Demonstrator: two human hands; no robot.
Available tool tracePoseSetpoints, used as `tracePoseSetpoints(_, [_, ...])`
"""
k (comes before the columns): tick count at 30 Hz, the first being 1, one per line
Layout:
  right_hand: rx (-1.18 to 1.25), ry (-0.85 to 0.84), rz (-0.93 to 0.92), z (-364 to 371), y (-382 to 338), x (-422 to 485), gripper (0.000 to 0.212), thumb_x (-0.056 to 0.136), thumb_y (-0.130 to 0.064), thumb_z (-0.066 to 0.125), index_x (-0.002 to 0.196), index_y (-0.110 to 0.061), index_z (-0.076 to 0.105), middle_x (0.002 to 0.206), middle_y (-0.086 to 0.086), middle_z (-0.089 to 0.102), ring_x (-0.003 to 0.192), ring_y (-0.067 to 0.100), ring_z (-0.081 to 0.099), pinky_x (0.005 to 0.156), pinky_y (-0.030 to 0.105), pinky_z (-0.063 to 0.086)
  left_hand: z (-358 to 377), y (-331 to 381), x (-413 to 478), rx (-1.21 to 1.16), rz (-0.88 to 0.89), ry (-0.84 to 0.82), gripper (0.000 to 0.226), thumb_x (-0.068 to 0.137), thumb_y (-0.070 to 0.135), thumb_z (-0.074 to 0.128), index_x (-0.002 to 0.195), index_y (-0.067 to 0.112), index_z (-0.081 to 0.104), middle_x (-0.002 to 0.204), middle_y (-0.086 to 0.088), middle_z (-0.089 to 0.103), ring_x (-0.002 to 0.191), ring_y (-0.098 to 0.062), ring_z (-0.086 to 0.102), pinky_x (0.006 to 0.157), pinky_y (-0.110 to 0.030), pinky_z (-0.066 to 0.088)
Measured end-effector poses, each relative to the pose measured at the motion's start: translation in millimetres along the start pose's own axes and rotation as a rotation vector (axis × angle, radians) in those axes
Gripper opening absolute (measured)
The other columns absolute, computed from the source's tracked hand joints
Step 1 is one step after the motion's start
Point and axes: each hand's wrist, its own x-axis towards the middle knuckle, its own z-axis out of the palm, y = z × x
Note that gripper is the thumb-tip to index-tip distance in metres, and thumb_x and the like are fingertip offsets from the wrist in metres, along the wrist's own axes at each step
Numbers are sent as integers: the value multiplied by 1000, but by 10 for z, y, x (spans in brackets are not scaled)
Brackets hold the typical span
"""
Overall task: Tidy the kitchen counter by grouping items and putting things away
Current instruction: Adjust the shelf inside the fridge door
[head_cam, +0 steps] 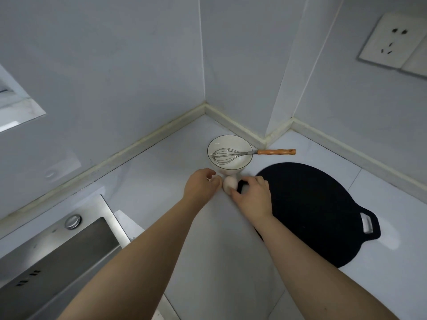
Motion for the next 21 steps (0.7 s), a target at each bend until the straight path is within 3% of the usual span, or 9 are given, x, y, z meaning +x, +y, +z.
tracePoseSetpoints(7, [13,34,-30,-313,-53,-245,51,80,-45,64,120,-13,60,115,5,54,108,19,45,92,34,44,-128,211,-364,124,216,57,31,87,16,55,117,14,63,113,-6,61,106,-23,56,85,-28,42])
tracePoseSetpoints(13, [-147,111,-182,-779,-75,-588,52,87,-37,59,132,-11,50,133,7,48,121,22,41,101,31,37,-221,435,-799,254,508,127,45,87,16,55,131,8,53,135,-9,50,127,-27,42,101,-38,40])
tracePoseSetpoints(17, [-304,154,-207,-1145,-110,-947,64,91,-42,52,144,-12,34,153,10,26,142,25,21,117,39,17,-237,548,-1135,399,633,190,55,90,28,52,141,11,41,149,-14,34,139,-33,29,111,-47,30])
tracePoseSetpoints(21, [-447,218,-159,-1470,-82,-1422,69,93,-47,43,150,-16,20,159,10,8,146,27,5,118,47,7,-224,726,-1596,553,657,203,63,96,42,39,151,21,16,159,-8,9,147,-27,4,115,-48,16])
